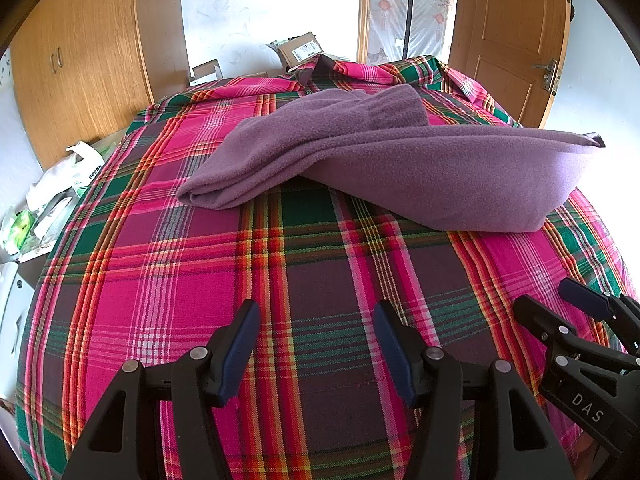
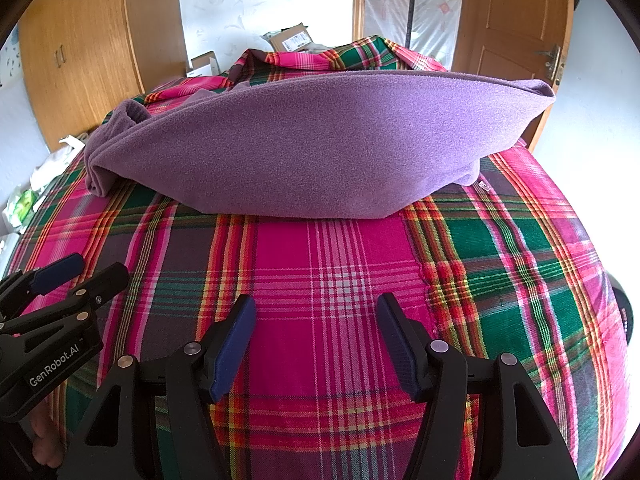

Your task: Fold clothes

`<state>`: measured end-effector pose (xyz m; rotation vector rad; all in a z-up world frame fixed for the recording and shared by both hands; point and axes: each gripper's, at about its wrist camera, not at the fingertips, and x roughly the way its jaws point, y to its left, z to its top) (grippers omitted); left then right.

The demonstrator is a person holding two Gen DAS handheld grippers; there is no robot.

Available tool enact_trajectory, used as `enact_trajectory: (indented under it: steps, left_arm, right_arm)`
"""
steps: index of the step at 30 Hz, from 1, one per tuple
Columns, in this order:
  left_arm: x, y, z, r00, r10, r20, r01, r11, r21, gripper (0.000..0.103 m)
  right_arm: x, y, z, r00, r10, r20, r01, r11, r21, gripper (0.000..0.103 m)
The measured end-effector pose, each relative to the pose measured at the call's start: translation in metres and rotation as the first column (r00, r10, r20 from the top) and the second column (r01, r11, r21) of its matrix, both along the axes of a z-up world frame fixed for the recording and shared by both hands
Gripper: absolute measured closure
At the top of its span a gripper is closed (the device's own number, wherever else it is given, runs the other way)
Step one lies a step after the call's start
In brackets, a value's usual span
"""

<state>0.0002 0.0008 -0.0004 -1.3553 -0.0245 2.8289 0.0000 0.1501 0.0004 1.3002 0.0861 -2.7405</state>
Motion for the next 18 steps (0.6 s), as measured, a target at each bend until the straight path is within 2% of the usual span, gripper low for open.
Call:
enact_trajectory:
  steps: [18]
  left_arm:
    - [-0.0001,0.0001,0.0,1.0,0.0,0.0,0.0,1.0,-0.001,0.044]
  right_arm:
    - [-0.0001,0.0012,0.0002,1.0,-0.001,0.0,0.001,1.0,0.0,0.038]
